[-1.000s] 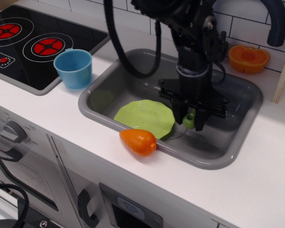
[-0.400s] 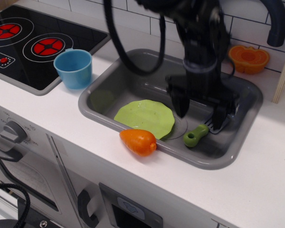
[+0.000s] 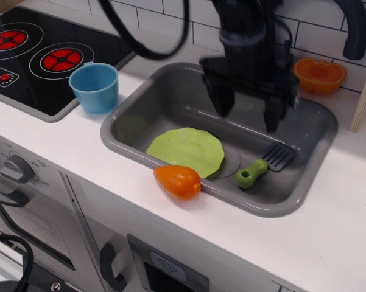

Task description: Take spatula off plate sink

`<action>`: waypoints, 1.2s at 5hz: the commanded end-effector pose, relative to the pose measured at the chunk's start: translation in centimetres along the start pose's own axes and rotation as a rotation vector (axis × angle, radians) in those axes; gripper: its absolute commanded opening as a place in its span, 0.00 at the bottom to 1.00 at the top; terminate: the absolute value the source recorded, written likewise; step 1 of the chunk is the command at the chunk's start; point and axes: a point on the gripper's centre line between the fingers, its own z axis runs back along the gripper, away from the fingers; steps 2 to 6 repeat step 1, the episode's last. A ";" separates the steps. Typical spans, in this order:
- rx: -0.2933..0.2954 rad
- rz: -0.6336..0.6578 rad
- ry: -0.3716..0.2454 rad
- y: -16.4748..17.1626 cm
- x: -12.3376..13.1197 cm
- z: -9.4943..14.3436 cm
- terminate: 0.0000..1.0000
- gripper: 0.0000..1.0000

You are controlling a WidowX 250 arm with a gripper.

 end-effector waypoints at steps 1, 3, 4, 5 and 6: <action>-0.002 -0.004 -0.057 0.5 1.9 1.6 1.00 1.00; -0.002 -0.004 -0.057 0.5 1.9 1.6 1.00 1.00; -0.002 -0.004 -0.057 0.5 1.9 1.6 1.00 1.00; -0.002 -0.004 -0.057 0.5 1.9 1.6 1.00 1.00; -0.002 -0.004 -0.057 0.5 1.9 1.6 1.00 1.00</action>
